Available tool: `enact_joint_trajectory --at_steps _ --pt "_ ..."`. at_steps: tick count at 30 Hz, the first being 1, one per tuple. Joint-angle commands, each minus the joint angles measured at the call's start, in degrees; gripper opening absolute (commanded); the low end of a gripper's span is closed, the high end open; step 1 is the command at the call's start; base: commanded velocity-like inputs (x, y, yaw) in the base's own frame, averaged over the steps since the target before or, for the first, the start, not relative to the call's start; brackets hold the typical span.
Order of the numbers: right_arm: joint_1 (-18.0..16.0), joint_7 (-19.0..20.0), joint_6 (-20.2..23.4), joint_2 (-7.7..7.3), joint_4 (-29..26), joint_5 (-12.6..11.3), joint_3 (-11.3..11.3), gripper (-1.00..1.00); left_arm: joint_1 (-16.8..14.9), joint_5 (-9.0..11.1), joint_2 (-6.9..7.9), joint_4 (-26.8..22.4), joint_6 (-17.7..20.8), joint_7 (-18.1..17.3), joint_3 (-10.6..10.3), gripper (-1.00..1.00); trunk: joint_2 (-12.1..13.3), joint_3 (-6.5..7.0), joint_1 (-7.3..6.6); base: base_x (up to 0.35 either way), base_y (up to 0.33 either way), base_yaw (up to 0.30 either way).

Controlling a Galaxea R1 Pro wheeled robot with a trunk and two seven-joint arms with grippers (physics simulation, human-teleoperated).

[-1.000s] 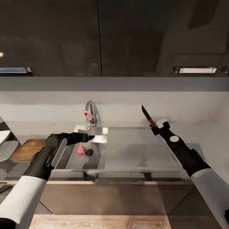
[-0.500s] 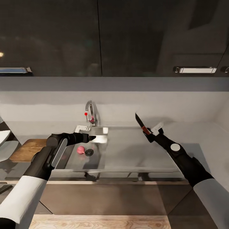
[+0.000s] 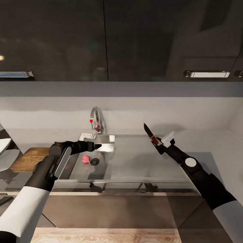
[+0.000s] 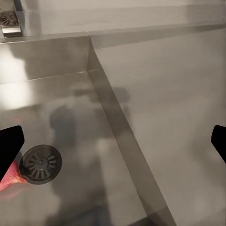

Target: In the kitchen, take the Vidalia onion out of the sink, dice it on the chopping board with the paring knife, put the diced onion into the bowl on the countertop, then place both the paring knife and the chopping board into the sink.

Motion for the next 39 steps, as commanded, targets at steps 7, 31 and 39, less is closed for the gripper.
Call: enact_joint_trajectory --at_steps 7,31,39 --pt "1.4 0.2 0.1 -4.52 -1.8 -5.8 -0.6 -1.00 -0.1 0.2 0.05 0.0 0.3 0.0 -0.1 1.00 -0.1 -0.12 0.04 0.000 0.000 0.000" --pt "1.6 2.5 2.0 -9.36 -5.1 -11.4 -5.5 -1.00 -0.1 0.2 0.04 7.2 -0.1 0.2 -0.1 1.00 -0.1 -0.12 0.04 0.072 0.000 0.000" --pt "1.6 3.0 2.1 -9.36 -5.1 -11.5 -5.6 -1.00 -0.2 0.0 -0.03 14.2 -1.4 1.7 -0.1 1.00 -0.1 -0.12 0.04 0.006 0.000 0.000"
